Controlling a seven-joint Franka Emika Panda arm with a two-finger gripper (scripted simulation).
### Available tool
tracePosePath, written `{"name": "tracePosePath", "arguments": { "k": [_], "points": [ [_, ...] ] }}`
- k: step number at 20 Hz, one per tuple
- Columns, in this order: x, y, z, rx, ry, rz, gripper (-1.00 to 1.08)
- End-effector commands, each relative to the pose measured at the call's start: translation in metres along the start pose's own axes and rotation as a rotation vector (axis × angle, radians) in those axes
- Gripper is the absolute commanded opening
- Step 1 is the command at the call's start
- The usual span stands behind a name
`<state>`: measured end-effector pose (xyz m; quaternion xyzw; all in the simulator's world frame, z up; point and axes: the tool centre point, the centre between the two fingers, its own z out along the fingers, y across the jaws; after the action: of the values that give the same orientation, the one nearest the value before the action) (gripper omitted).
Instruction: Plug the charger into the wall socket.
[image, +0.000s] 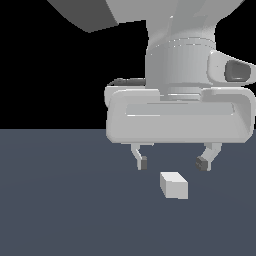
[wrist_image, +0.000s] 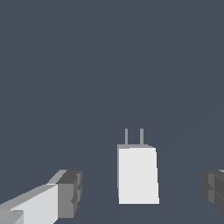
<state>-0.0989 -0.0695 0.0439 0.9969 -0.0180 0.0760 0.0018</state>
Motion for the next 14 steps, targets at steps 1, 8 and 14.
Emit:
{"name": "tracePosePath", "arguments": {
  "k": [1, 8, 14],
  "points": [
    [-0.002, 0.0, 0.012, 0.001, 0.0, 0.0, 1.0],
    [-0.005, 0.0, 0.031, 0.001, 0.0, 0.0, 1.0],
    [-0.005, 0.0, 0.032, 0.001, 0.0, 0.0, -1.0]
  ]
}}
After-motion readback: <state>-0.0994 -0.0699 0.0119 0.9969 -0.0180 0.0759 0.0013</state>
